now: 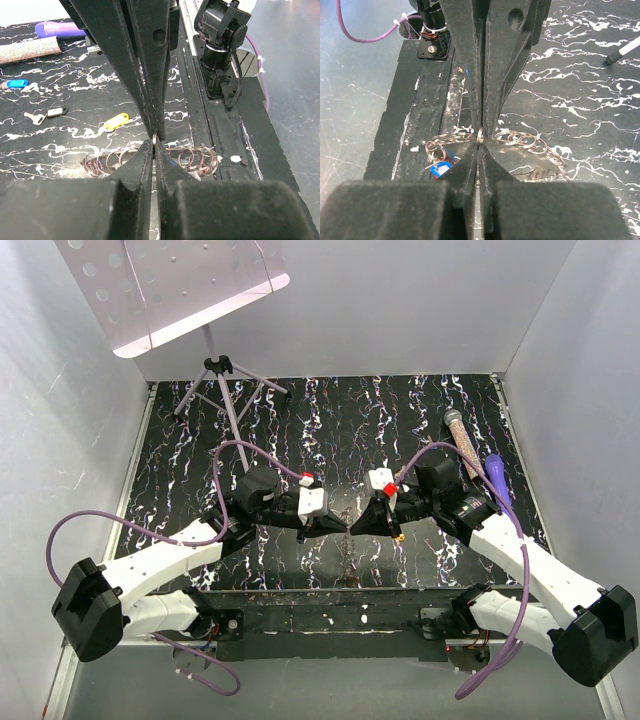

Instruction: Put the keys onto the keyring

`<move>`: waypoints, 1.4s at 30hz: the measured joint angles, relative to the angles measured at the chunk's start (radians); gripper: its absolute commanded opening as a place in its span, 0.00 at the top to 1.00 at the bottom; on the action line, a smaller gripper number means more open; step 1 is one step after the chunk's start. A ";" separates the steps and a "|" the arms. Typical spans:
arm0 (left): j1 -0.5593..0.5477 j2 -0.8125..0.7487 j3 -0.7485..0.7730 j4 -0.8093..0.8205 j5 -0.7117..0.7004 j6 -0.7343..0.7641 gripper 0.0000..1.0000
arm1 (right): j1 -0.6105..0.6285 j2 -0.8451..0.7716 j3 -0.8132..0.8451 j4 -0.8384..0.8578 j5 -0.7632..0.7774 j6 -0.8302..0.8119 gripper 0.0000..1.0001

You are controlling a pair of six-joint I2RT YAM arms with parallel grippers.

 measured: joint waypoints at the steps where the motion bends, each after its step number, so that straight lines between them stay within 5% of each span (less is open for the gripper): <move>1: 0.000 0.000 -0.001 0.003 -0.002 -0.007 1.00 | 0.000 0.000 0.000 0.001 0.000 0.009 0.72; 3: -0.001 0.000 -0.003 0.015 -0.005 -0.019 1.00 | -0.001 0.000 0.001 0.007 0.000 0.034 0.55; 8: -0.002 -0.008 -0.034 0.089 -0.019 -0.066 1.00 | -0.018 0.000 0.042 0.005 -0.005 0.075 0.41; 24: 0.008 -0.026 -0.198 0.464 -0.113 -0.472 1.00 | -0.217 0.002 0.385 -0.459 -0.105 -0.054 0.27; 42: 0.008 -0.100 -0.245 0.552 -0.156 -0.616 1.00 | -0.362 -0.156 0.185 -0.539 -0.145 -0.002 0.27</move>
